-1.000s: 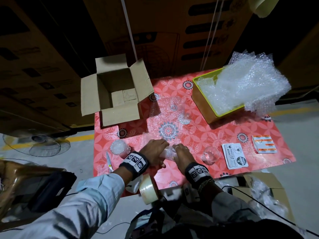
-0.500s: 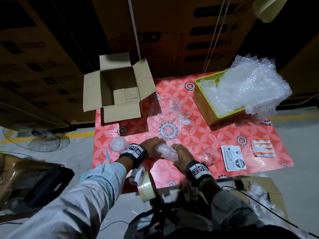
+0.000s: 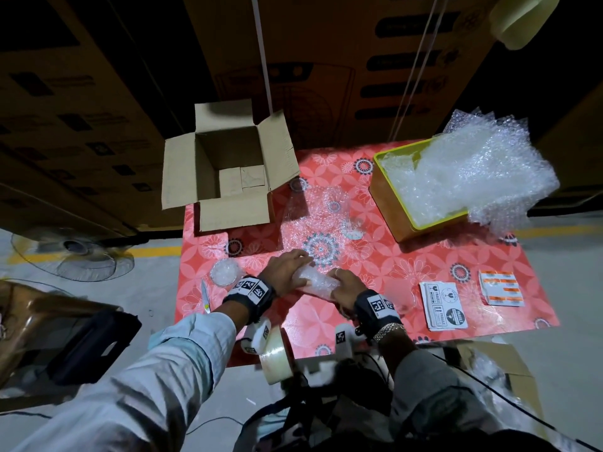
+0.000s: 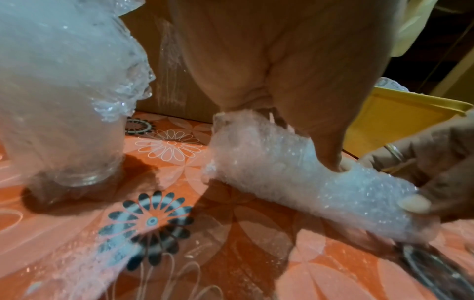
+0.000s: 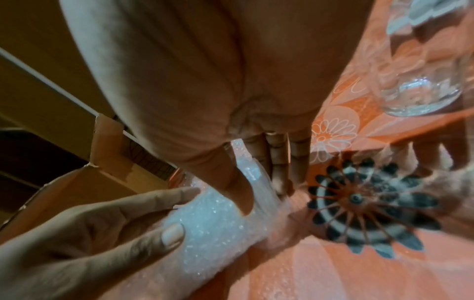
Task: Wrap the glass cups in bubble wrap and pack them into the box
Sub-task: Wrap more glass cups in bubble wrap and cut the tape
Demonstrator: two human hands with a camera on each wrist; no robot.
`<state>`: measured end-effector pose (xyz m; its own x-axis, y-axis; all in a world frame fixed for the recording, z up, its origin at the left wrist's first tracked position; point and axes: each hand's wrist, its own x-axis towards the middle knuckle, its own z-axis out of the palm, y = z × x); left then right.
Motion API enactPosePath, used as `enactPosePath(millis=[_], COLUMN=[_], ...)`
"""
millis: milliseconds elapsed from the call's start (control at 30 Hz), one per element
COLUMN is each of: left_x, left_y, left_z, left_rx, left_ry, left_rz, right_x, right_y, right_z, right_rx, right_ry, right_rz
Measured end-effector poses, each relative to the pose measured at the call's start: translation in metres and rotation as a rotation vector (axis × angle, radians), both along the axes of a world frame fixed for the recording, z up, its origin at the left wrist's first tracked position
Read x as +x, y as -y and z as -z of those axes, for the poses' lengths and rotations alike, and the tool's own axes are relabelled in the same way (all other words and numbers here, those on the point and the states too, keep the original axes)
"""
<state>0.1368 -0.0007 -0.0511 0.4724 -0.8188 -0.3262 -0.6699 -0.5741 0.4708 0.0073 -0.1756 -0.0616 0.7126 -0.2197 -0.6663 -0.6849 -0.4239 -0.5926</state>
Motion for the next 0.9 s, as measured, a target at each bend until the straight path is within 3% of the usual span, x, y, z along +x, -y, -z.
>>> enactPosePath(millis=[100,233,400,600,900], left_x=[0.000,0.001,0.004,0.006,0.000], left_y=[0.004,0.005,0.005,0.003,0.017], left_z=[-0.002,0.003,0.003,0.006,-0.010], left_rx=[-0.018,0.069,0.080,0.074,0.084], left_ry=[0.110,0.120,0.132,0.091,0.155], left_rz=[0.118,0.133,0.108,0.071,0.074], right_x=[0.008,0.003,-0.010,-0.002,0.017], right_y=[0.002,0.001,-0.003,-0.019,-0.012], right_z=[0.000,-0.002,-0.004,-0.005,-0.016], right_rx=[-0.005,-0.021,-0.093,-0.239,-0.265], right_ry=[-0.012,0.014,0.279,0.314,0.181], right_rz=[0.028,0.077,0.271,0.002,-0.078])
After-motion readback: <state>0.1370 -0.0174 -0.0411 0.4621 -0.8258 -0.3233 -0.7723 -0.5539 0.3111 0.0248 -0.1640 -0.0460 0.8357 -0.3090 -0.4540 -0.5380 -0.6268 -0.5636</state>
